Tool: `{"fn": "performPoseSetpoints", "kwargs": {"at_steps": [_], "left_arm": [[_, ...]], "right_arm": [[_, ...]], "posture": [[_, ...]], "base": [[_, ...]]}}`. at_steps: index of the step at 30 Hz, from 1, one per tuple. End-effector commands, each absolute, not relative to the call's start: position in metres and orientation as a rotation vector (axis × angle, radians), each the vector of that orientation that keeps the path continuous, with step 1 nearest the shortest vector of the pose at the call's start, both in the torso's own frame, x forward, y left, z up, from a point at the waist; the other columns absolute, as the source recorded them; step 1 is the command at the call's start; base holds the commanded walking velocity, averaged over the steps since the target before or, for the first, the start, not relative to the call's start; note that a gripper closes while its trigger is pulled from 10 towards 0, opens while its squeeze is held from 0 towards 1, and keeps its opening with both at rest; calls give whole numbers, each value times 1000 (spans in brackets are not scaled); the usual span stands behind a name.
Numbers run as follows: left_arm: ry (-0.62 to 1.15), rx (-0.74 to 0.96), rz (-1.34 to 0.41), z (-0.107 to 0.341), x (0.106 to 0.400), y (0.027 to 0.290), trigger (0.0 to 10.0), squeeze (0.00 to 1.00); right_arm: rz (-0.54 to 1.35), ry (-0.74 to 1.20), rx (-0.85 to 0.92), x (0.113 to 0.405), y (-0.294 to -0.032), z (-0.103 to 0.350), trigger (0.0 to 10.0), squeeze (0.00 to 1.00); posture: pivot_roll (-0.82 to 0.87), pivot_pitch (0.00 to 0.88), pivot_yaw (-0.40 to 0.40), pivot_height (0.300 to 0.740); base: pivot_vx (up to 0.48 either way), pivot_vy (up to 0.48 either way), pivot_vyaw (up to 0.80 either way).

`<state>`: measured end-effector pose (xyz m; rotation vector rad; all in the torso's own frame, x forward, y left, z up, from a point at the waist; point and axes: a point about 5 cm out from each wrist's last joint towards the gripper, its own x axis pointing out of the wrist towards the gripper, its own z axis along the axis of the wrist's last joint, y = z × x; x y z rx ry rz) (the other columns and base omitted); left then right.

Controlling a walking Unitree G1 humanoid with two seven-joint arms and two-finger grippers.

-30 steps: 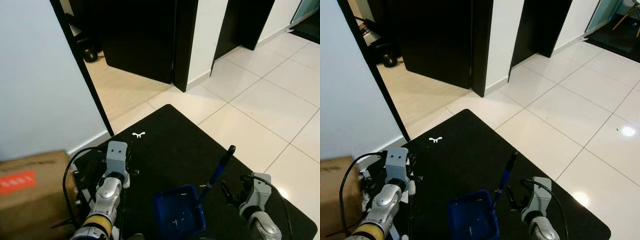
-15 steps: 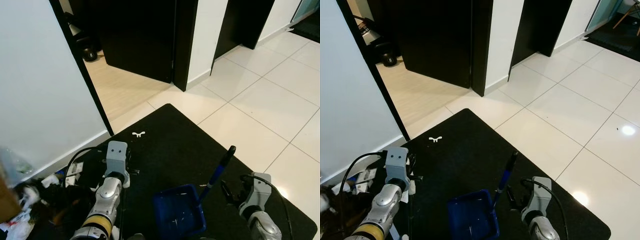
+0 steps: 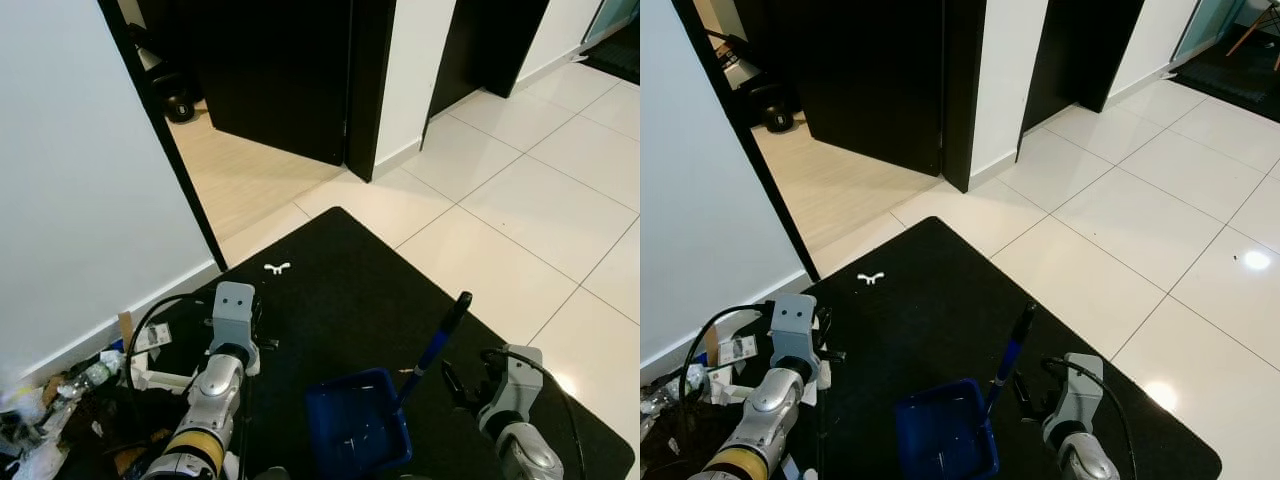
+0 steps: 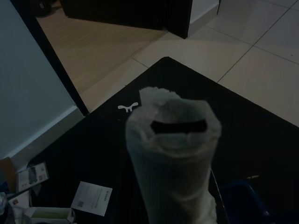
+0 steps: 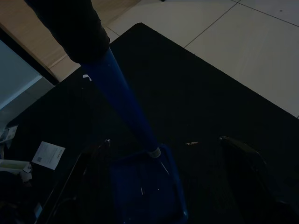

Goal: Sweep floor

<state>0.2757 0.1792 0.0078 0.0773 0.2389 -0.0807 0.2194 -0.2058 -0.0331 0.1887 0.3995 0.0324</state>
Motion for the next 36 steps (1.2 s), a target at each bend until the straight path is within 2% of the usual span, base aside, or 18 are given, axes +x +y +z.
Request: {"fn": "performPoseSetpoints", "kwargs": {"at_steps": [1,36], "left_arm": [[450,46,-33,-29,243,184,10000,0],[452,45,-31,-29,244,184,10000,0]], "right_arm": [[19,401,197,219,-209,-33,10000,0],[19,403,197,220,-209,-33,10000,0]], "posture": [[29,104,-28,740],[31,103,-28,740]], "base": [[0,0,0],[0,0,0]]}}
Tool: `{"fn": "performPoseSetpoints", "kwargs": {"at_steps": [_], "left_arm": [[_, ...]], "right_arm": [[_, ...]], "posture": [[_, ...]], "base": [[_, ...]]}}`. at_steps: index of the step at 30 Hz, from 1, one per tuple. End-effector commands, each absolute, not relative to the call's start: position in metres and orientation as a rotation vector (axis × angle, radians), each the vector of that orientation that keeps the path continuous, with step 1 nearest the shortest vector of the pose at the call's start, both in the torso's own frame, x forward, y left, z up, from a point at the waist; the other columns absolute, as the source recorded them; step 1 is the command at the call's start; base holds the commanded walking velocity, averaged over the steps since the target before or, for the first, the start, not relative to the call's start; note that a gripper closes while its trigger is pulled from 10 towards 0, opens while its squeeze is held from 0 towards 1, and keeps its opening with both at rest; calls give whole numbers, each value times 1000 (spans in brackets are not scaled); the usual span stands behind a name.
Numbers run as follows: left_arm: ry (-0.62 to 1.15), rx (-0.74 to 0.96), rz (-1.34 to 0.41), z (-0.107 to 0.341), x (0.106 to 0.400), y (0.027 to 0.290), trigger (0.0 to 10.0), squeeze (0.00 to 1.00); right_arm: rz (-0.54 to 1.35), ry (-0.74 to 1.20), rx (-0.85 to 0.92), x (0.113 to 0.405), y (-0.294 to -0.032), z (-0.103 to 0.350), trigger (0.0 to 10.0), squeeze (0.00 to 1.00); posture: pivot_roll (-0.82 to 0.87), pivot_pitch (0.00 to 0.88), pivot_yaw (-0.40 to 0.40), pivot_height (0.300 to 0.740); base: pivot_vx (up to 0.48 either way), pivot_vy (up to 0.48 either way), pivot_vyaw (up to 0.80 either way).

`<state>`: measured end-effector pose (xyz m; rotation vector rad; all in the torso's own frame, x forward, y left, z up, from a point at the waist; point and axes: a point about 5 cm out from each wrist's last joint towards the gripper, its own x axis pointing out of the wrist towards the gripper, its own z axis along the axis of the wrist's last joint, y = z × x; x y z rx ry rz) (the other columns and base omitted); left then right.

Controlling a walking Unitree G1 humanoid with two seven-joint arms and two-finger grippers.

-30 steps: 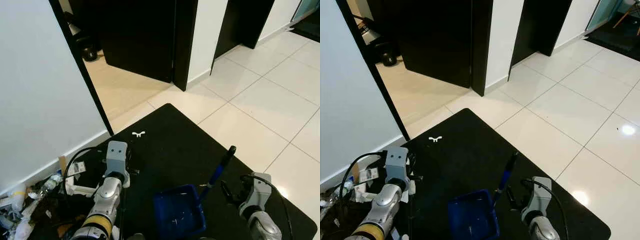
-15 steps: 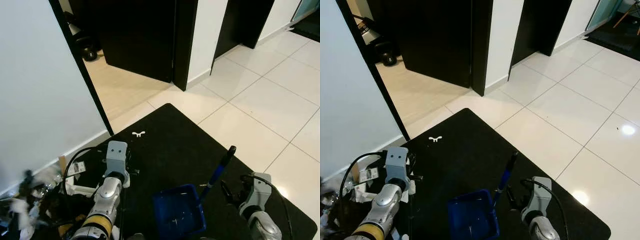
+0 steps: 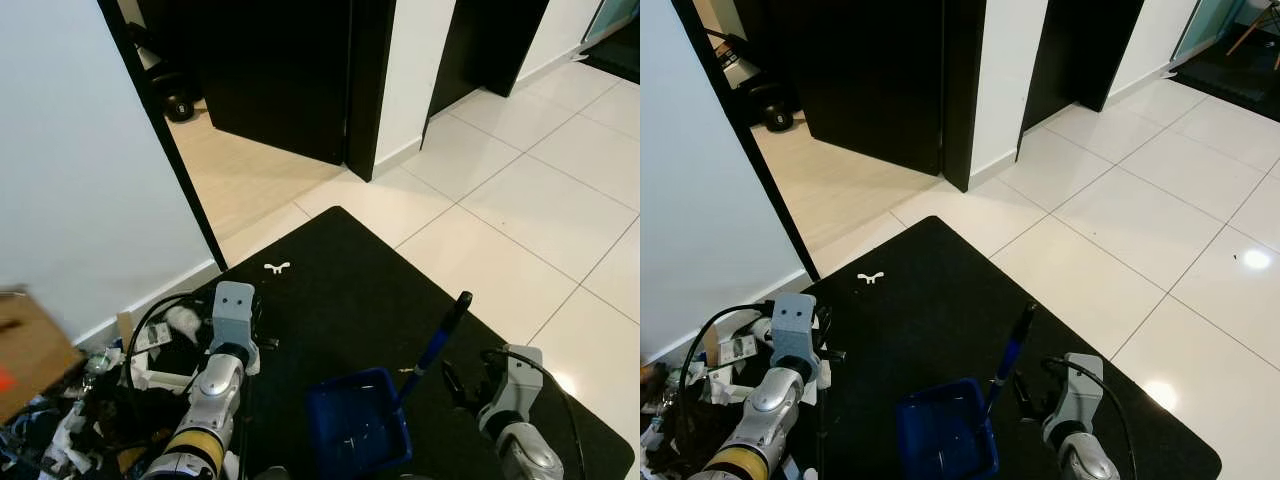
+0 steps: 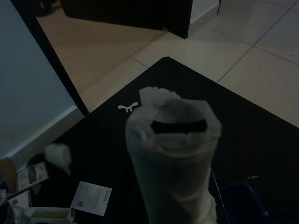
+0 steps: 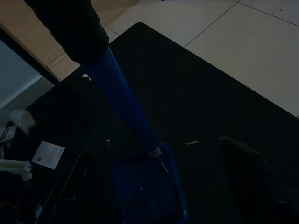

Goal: Sweep floor

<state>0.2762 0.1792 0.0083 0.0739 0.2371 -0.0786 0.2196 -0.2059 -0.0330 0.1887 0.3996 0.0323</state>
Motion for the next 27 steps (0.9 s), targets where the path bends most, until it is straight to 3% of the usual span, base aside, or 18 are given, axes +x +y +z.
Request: {"fn": "performPoseSetpoints", "kwargs": {"at_steps": [1,27], "left_arm": [[452,45,-31,-29,244,184,10000,0],[454,44,-31,-30,244,183,10000,0]], "right_arm": [[19,403,197,220,-209,-33,10000,0],[18,403,197,220,-210,-33,10000,0]], "posture": [[31,103,-28,740],[29,98,-29,740]], "base": [[0,0,0],[0,0,0]]}}
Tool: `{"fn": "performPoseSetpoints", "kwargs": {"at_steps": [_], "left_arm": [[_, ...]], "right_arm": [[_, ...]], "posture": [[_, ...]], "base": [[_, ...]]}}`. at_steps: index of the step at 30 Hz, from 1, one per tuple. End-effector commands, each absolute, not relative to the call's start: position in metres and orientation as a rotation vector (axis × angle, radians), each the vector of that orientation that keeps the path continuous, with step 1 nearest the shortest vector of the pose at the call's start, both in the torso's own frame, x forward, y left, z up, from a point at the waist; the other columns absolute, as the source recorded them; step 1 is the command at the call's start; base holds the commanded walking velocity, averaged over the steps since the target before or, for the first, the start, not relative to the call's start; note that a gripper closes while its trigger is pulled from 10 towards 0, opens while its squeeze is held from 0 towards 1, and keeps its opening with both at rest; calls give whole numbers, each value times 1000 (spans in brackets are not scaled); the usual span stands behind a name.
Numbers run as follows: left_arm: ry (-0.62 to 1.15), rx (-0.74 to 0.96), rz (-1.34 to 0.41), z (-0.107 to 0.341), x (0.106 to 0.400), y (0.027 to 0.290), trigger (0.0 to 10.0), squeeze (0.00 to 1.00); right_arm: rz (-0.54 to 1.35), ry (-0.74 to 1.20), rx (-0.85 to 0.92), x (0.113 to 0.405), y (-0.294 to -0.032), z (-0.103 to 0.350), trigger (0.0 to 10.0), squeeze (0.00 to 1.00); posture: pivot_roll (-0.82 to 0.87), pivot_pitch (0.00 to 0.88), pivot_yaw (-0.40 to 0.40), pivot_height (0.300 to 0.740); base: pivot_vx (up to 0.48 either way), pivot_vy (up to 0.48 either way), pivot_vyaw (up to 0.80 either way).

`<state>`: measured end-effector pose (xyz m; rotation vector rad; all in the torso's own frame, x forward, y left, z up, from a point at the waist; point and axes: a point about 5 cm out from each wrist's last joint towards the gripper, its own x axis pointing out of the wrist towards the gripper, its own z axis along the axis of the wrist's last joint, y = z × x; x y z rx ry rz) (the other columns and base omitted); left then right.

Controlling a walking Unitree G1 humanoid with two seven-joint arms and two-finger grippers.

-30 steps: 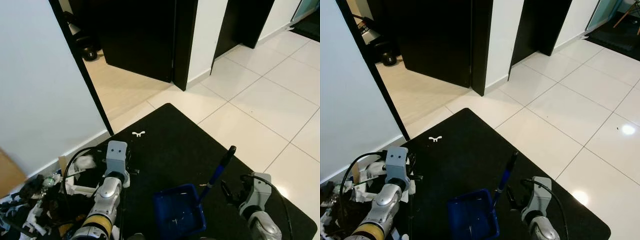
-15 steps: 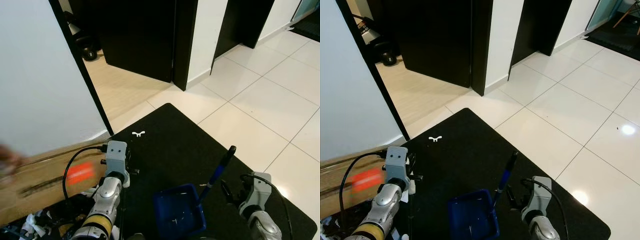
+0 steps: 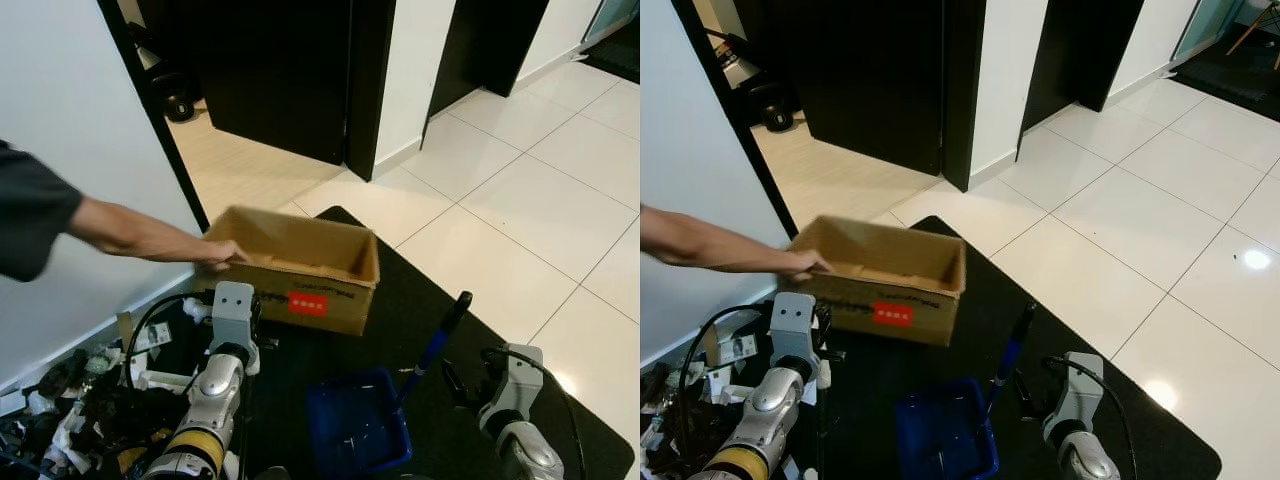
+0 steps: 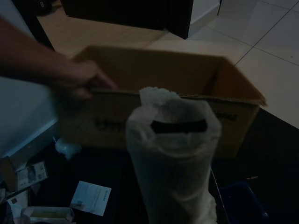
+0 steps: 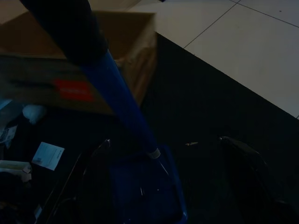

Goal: Sweep floor

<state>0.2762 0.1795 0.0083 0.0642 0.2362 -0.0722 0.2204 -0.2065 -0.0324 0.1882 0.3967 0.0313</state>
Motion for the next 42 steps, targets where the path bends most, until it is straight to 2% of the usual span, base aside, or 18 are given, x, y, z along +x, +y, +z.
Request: {"fn": "performPoseSetpoints", "kwargs": {"at_steps": [1,42], "left_arm": [[454,44,-31,-30,244,183,10000,0],[454,44,-31,-29,245,183,10000,0]], "right_arm": [[18,403,197,220,-210,-33,10000,0],[18,403,197,221,-210,-32,10000,0]], "posture": [[29,98,-29,740],[29,103,-29,740]], "base": [[0,0,0],[0,0,0]]}}
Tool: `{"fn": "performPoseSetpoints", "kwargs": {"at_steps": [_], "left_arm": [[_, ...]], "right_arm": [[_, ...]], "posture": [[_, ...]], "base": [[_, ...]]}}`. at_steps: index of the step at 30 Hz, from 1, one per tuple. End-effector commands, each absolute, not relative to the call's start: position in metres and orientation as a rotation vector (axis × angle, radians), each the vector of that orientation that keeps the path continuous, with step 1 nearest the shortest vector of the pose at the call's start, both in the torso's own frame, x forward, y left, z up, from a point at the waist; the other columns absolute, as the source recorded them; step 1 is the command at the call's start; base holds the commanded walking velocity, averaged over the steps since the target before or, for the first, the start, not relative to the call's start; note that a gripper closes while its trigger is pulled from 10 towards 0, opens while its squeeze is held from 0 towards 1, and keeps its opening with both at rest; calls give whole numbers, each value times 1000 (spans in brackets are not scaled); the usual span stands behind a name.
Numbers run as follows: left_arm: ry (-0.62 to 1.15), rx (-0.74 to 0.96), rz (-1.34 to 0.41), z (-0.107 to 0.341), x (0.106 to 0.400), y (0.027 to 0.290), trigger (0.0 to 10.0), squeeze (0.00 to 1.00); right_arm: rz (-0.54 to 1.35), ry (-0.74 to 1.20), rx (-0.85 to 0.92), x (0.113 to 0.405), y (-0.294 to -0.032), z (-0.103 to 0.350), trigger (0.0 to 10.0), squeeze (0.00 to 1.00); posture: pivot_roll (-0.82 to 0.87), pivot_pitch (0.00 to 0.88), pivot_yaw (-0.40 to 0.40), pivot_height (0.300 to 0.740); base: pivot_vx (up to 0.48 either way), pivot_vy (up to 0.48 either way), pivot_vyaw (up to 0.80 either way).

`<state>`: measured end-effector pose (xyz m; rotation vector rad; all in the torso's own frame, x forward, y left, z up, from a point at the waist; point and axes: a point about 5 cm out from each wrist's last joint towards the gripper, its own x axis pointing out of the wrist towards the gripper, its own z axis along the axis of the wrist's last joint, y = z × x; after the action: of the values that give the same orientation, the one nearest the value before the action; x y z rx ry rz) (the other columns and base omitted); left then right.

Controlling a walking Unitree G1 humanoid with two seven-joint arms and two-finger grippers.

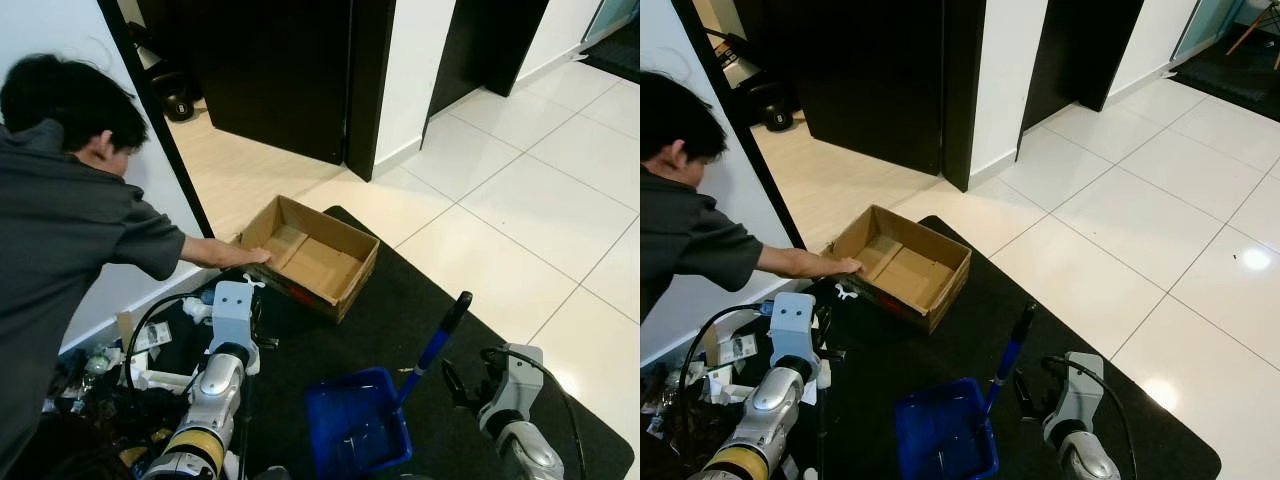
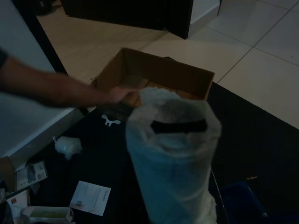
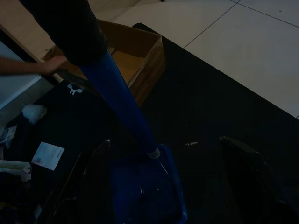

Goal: Sweep floor

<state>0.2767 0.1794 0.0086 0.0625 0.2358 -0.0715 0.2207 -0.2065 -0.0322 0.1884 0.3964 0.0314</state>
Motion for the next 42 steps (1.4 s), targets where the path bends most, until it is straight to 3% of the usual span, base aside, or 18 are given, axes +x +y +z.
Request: {"fn": "performPoseSetpoints", "kwargs": {"at_steps": [1,42], "left_arm": [[454,44,-31,-29,245,183,10000,0],[456,44,-31,-29,246,183,10000,0]], "right_arm": [[18,403,197,221,-210,-32,10000,0],[18,405,198,222,-210,-32,10000,0]], "posture": [[29,103,-29,740],[30,98,-31,740]], "base": [[0,0,0],[0,0,0]]}}
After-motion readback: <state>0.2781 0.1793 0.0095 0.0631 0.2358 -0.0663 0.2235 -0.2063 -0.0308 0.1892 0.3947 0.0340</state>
